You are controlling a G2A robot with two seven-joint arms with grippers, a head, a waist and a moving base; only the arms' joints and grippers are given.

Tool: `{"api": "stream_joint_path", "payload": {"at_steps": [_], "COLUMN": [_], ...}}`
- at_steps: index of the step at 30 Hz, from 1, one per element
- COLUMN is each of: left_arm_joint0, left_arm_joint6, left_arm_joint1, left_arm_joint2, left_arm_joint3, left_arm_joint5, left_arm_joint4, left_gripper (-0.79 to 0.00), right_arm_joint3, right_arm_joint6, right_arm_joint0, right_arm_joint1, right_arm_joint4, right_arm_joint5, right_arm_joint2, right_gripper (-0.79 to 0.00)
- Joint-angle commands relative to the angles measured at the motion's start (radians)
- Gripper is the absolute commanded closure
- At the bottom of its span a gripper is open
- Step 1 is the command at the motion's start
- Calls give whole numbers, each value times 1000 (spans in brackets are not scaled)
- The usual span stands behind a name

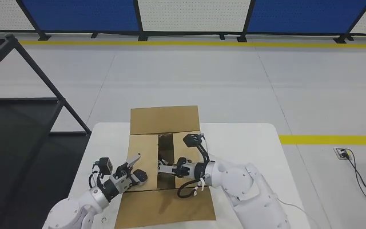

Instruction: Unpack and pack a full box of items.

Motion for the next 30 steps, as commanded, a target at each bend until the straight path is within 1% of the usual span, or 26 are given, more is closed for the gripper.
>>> {"api": "stream_joint_path", "payload": {"at_steps": [1, 6, 19, 27, 30], "left_arm_joint0": [2, 20, 82, 161, 195], "left_arm_joint6": [2, 2, 7, -7, -30], "left_arm_joint1": [1, 3, 10, 12, 13], "left_arm_joint2": [-6, -31, -136, -250, -303], "left_arm_joint3": [-5, -33, -115, -138, -137], "left_arm_joint5": [-5, -17, -59, -129, -164], "left_arm_joint4": [-5, -27, -103, -217, -266], "left_gripper": [-785, -785, -785, -785, -785], "right_arm_joint3": [-4, -33, -139, -144, -184], "right_arm_joint6": [-1, -12, 0, 22, 26], "right_arm_joint0": [0, -6, -39, -47, -68], "right_arm_joint1": [1, 6, 26, 36, 43], "right_arm_joint4": [2, 18, 46, 82, 98], "right_arm_joint5": [-1, -11, -34, -39, -63], "right_arm_joint2": [0, 9, 46, 59, 77], "right_gripper": [-785, -785, -785, -785, -785]}}
